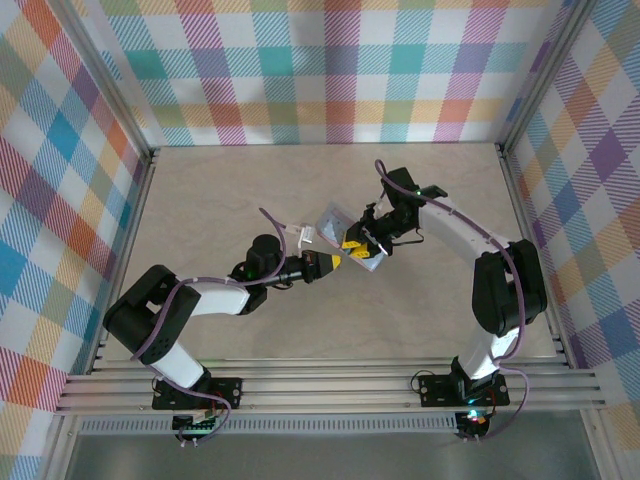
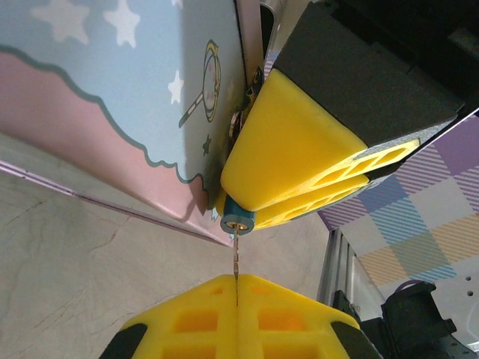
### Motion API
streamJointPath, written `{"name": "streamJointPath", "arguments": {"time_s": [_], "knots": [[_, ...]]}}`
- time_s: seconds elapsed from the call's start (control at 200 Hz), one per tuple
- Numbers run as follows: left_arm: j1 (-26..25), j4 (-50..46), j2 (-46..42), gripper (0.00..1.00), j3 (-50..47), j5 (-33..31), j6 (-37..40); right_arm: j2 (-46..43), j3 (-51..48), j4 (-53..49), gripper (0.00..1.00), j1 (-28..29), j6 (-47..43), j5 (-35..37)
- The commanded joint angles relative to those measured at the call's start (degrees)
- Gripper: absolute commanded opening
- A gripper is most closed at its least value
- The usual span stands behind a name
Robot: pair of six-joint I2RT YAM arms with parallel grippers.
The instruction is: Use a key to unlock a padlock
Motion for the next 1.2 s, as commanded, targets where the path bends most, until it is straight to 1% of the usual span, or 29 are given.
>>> {"name": "streamJointPath", "arguments": {"time_s": [0.0,0.81,1.2], "knots": [[0.2,5.5,-0.9,0.00,0.8,2.2,0.1,-1.5,0.0,0.1,0.00,-0.1,-1.6,-3.6],[0.1,7.2,0.9,0.00,2.9,6.3,-1.8,-1.4,0.0,-0.6,0.00,-1.3,-3.2,-5.4],[0.5,5.9,1.5,0.00,3.1,5.3,-2.3,-1.4,0.1,-2.2,0.00,-1.6,-5.3,-7.2]]}}
